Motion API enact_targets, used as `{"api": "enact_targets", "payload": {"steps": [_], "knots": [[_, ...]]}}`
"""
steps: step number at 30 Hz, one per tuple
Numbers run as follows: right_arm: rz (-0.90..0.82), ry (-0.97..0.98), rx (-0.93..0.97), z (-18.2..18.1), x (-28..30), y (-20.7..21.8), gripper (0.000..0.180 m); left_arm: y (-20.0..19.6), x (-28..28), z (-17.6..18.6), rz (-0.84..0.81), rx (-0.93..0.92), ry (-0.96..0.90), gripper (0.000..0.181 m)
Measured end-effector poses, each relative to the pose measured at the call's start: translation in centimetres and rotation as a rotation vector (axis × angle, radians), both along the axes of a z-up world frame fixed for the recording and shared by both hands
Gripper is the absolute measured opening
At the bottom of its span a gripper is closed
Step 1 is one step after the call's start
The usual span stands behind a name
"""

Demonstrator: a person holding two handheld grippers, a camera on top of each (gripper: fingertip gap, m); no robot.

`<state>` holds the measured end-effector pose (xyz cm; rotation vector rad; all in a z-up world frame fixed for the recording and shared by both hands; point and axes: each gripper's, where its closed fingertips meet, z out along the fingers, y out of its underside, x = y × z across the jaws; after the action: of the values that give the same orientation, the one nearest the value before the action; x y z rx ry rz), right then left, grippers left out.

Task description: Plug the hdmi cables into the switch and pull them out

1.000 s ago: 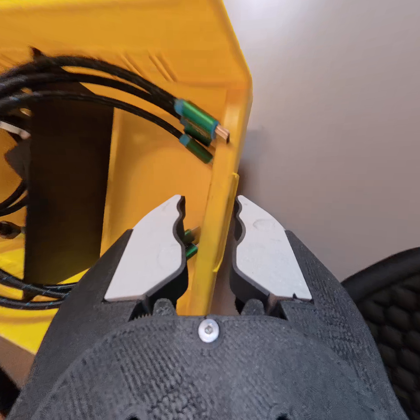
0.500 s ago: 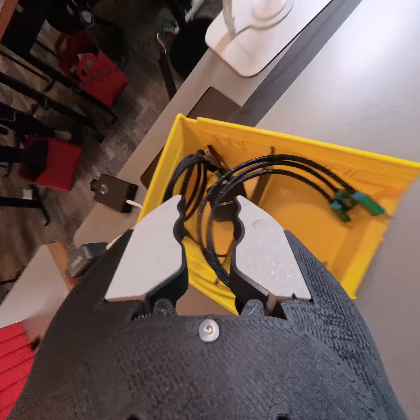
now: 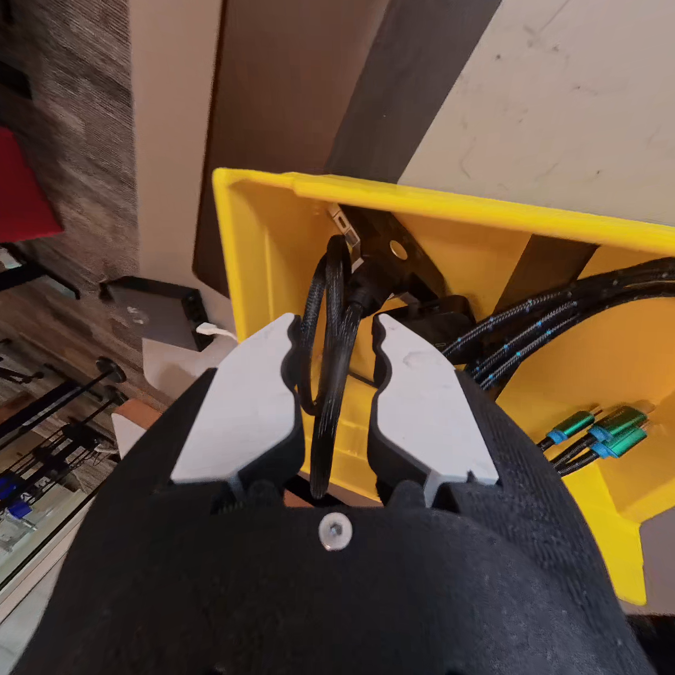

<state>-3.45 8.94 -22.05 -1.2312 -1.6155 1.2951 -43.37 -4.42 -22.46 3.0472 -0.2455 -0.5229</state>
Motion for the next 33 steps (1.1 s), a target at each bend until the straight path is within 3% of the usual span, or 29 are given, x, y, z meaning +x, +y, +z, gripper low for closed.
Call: {"api": "enact_targets", "payload": {"steps": [5,9,14,25,29,33], "knots": [[0.004,-0.008,-0.017,0.0,0.2,0.4,0.027,-0.4,-0.1,-0.4,-0.027,-0.121,0.005,0.019],[0.009,0.006,-0.059,0.6,0.3,0.7,0.025,-1.2,-0.4,1.7,-0.049,-0.121,0.05,0.011],[0.013,0.034,-0.065,1.4,0.7,0.6,0.023,-2.6,-1.3,7.7,-0.019,-0.008,0.156,0.01],[-0.015,0.074,-0.05,2.2,1.2,0.8,0.022,-4.1,1.4,25.1,-0.025,0.295,0.43,0.01],[-0.019,0.071,-0.055,1.9,1.1,0.7,0.022,-2.7,4.8,28.4,-0.089,0.468,0.44,0.011],[-0.019,0.082,-0.044,2.0,1.0,0.5,0.022,-0.1,10.3,28.2,-0.194,0.661,0.305,0.011]]}}
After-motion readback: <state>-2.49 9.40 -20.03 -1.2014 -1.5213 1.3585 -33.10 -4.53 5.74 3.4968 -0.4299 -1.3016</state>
